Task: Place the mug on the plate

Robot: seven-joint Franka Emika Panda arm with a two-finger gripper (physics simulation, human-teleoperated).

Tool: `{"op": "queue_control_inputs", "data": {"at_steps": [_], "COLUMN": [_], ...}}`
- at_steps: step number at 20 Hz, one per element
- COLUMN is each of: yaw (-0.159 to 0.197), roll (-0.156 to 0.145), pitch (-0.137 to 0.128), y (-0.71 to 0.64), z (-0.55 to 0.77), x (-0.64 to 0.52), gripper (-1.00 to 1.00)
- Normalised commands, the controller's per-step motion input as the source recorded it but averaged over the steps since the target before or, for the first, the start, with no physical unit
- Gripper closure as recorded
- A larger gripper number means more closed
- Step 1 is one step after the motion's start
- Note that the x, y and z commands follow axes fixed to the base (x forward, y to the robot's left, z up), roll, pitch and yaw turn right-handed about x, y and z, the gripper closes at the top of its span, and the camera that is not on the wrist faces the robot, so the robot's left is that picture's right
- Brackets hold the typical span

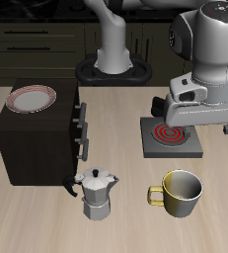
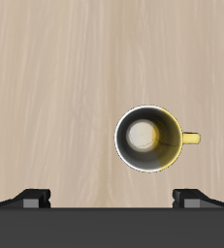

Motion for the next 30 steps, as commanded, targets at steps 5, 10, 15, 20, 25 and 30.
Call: {"op": "queue_control_inputs", "data": {"at_steps": [5, 10, 15, 20, 25, 30], "yaw": [0.026, 0.007, -0.004, -0.001, 0.010, -0.017], "roll": [0.049, 0.029, -0.011, -0.012, -0.015, -0.009], "pitch": [0.010, 0.007, 0.025, 0.021, 0.021, 0.024], "y": [0.07, -0.04, -0.16, -0.08, -0.01, 0.05], "z": [-0.20, -0.23, -0.29, -0.19, -0.27, -0.20], "x": [0.05, 0.07, 0.11, 0.06, 0.02, 0.00], "gripper": [-1.00, -1.00, -1.00, -1.00, -1.00, -1.00]}}
